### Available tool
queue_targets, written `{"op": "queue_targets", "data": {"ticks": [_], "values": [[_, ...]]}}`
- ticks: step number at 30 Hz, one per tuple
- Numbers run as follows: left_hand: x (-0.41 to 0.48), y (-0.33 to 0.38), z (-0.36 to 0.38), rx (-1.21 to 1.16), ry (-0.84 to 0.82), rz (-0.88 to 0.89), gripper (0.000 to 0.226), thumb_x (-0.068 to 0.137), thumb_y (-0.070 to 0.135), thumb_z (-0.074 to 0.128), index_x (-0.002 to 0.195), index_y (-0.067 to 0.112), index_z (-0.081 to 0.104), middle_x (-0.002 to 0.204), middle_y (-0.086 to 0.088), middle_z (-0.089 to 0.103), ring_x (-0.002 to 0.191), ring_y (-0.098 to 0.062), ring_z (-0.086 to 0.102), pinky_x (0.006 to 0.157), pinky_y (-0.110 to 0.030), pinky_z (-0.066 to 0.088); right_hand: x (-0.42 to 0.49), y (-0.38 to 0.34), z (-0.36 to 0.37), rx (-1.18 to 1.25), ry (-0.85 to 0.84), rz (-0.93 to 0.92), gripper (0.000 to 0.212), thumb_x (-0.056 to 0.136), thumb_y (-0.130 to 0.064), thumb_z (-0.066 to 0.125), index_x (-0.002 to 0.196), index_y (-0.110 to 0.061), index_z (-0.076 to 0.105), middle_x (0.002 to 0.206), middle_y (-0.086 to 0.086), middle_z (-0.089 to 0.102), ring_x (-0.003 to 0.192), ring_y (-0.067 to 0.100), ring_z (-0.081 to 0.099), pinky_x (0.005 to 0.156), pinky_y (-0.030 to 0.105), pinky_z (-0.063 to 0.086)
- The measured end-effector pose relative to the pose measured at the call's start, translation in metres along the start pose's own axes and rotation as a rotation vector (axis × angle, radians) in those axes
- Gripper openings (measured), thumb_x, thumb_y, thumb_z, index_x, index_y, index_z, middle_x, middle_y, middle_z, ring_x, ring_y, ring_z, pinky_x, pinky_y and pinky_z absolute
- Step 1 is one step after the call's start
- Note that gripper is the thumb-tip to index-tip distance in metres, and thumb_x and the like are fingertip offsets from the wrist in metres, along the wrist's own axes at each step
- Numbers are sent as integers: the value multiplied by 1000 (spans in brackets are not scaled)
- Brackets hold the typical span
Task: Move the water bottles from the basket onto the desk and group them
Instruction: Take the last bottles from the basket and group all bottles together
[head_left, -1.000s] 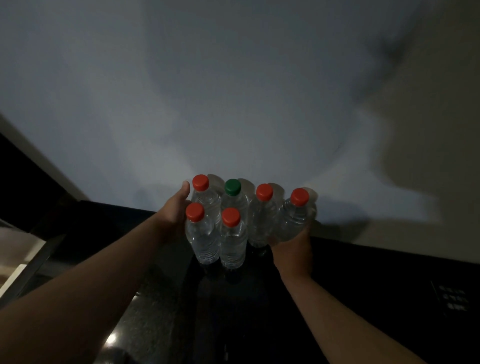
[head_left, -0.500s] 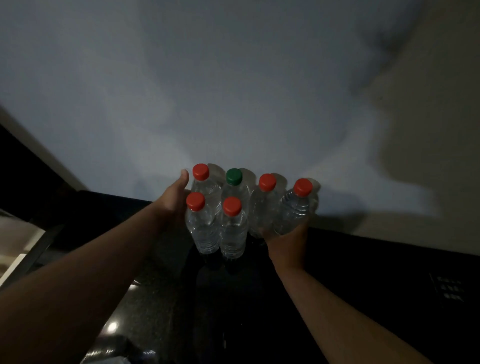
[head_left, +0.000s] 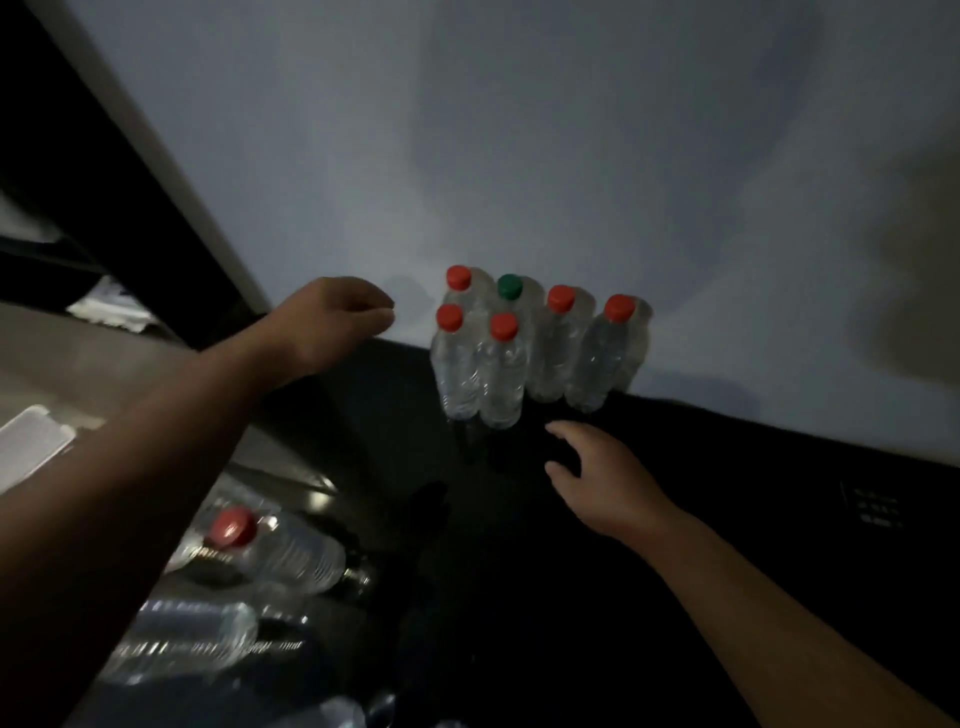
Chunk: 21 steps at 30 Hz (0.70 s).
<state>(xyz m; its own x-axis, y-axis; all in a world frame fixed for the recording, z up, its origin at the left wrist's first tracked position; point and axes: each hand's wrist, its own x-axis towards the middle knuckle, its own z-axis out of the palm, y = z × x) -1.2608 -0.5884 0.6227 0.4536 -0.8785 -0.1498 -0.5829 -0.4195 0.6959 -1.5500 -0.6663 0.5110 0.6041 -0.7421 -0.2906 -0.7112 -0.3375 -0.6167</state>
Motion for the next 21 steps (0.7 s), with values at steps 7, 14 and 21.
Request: {"op": "queue_targets", "data": {"ticks": [7,14,21], "values": [[-135,-15,-30,133,-14,72,20,91,20,62,111,19,66,92,10,67,79,11,61,73,-3,43,-88,-64,20,90,-51,-87,37,93,-24,60,130,-28,57,122,-14,60,110,0,54,89,13,40],[-254,-80,-53,-44,35,90,20,91,16,59,98,34,63,74,19,67,62,9,60,58,-13,43,-173,-127,67,182,-98,-71,34,92,-25,62,125,-35,59,104,-27,57,104,-9,54,92,13,44],[-295,-156,-77,20,264,70,22,89,21,63,105,35,60,90,22,62,88,3,60,80,-23,50,-212,-190,114,9,-160,-151,38,90,-36,61,127,-40,55,102,-37,49,107,-11,51,93,16,45]]}}
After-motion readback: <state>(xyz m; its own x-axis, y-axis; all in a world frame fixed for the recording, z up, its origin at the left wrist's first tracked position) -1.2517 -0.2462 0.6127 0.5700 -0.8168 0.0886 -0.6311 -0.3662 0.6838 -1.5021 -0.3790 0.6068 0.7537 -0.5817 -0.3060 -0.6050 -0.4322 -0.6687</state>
